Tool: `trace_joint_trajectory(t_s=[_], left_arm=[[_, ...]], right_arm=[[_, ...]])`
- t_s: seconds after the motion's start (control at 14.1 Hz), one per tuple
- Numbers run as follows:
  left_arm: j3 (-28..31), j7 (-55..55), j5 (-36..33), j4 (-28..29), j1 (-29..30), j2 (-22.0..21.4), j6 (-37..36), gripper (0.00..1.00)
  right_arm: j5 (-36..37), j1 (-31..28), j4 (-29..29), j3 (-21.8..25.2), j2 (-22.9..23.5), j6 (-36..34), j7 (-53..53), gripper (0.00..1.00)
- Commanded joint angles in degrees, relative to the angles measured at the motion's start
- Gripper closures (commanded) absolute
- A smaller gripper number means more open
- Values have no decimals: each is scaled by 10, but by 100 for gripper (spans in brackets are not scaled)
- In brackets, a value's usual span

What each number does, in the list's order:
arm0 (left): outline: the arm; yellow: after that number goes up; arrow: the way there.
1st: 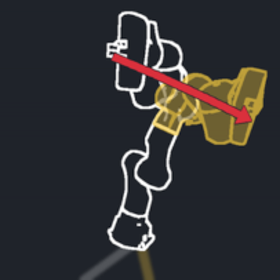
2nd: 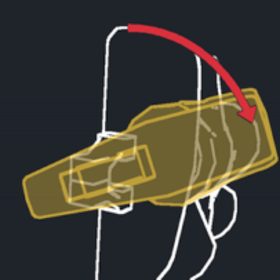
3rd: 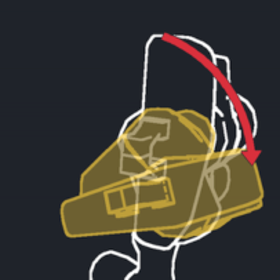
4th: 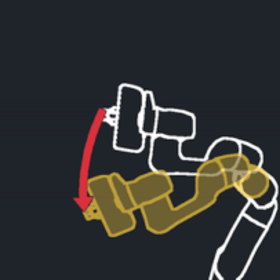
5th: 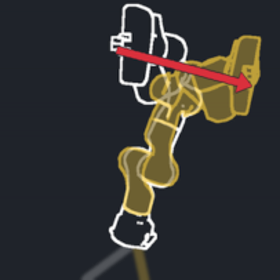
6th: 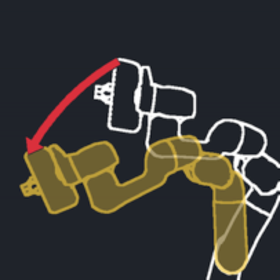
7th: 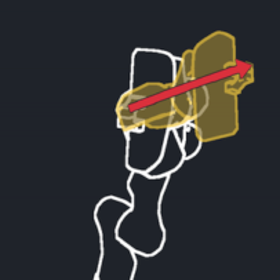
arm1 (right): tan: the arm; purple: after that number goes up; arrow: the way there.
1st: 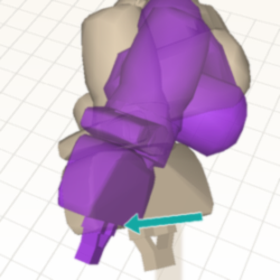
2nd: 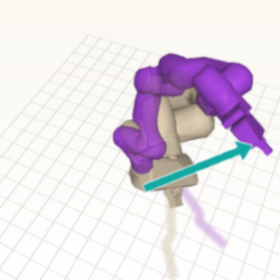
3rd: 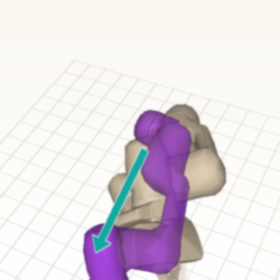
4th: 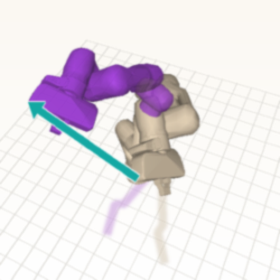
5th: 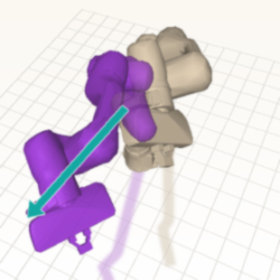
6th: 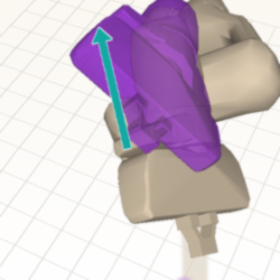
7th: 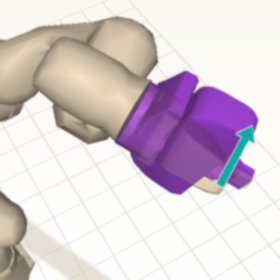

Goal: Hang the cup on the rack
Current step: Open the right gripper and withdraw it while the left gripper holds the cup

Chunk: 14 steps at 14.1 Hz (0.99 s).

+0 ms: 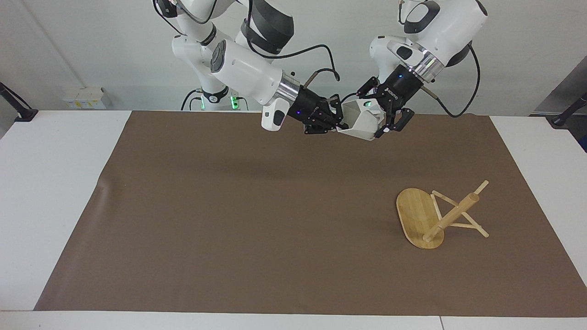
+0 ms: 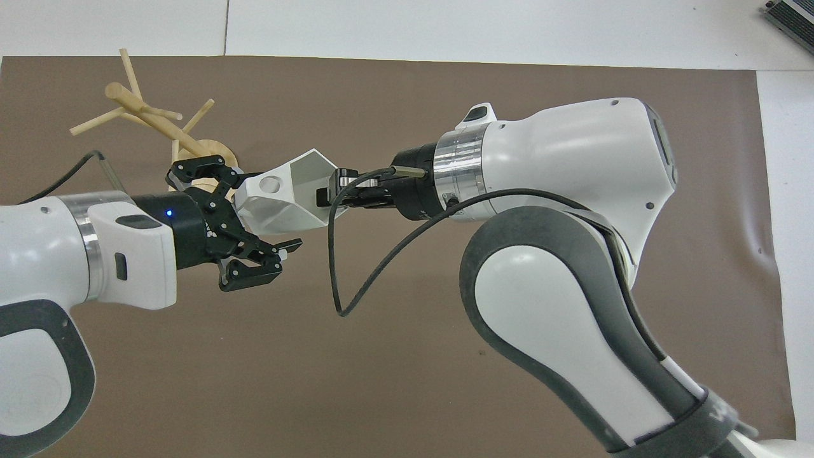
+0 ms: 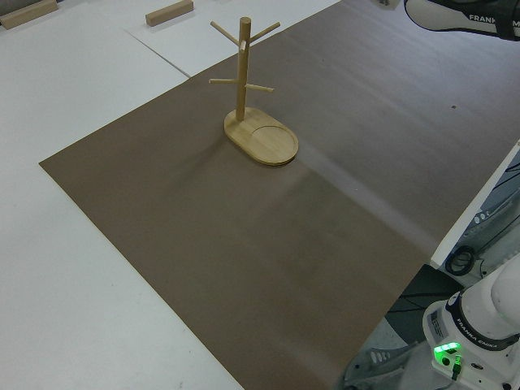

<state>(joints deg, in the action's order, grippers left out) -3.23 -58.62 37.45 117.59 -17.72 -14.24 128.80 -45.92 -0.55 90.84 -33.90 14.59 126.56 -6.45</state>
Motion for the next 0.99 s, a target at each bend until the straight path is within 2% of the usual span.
trace_joint_trajectory(t_s=[0.0,0.14,0.21,0.28,0.57,0.85,0.92], left_arm=[[-1,12,-9,24,-11,-14,12,15],[-1,13,-9,24,-11,-14,15,73],[-1,13,-8,24,-11,-14,16,93],[-1,13,-8,23,-11,-14,17,100],[-2,15,-8,20,-11,-13,19,100],[-2,19,-8,18,-11,-12,19,100],[-2,19,-8,18,-11,-12,19,100]], right_arm=[[-1,-3,-12,-11,4,4,-16,100],[-2,-3,-12,-11,4,4,-16,100],[-2,-3,-12,-11,4,4,-16,100],[-1,-3,-12,-11,4,3,-16,100],[-1,-3,-11,-11,4,3,-16,100],[4,-3,-11,-11,3,1,-42,69],[6,-3,-11,-10,3,1,-42,37]])
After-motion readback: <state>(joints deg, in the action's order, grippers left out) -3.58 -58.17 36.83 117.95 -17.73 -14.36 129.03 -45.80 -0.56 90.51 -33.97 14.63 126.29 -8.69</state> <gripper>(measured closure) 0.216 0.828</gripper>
